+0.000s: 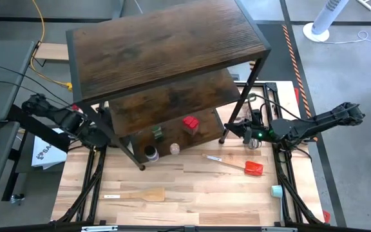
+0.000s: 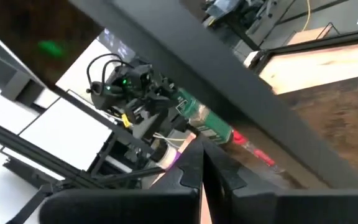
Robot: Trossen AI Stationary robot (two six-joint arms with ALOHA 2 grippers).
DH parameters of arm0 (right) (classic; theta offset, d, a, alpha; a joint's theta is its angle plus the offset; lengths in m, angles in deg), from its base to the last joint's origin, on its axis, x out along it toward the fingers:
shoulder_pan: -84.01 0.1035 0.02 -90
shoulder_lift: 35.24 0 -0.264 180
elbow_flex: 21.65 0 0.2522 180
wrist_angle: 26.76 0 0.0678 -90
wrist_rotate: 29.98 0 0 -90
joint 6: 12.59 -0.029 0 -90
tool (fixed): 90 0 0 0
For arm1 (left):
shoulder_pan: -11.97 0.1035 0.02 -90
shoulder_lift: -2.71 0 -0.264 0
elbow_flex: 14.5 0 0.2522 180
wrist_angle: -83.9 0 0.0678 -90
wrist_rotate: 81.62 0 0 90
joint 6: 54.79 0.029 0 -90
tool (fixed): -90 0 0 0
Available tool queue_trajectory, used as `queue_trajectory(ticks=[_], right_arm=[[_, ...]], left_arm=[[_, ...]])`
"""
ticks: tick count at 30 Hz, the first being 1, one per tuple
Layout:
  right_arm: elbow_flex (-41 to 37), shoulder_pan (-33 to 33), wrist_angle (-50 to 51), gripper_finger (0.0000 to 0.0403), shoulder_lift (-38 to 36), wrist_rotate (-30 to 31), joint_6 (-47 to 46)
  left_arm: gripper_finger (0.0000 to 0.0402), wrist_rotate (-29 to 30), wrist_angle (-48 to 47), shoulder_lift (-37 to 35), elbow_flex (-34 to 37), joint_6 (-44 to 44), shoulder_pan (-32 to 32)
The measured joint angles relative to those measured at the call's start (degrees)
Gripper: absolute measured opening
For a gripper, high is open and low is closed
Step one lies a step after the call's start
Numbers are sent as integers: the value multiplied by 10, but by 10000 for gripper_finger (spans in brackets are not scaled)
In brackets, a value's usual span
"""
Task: Shelf spices
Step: Remove the green seasoning can from the shelf
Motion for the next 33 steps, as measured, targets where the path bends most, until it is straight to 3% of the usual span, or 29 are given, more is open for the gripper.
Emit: queue_trajectory(ticks=[5,15,25,29,33], right_arm=[[0,-1,-2,0,0,2,-1],[0,-1,-2,0,0,-2,-8],[0,0,-2,0,0,-8,-12],[0,0,-2,0,0,-8,-11],[0,0,-2,0,0,-10,-12]], left_arm=[[114,-62,5,4,0,17,5],[114,-331,9,-23,-6,58,-6],[114,-371,-93,-19,-117,22,-97],[114,-397,-148,14,-118,-29,-154],[114,-387,-152,72,-94,-71,-231]])
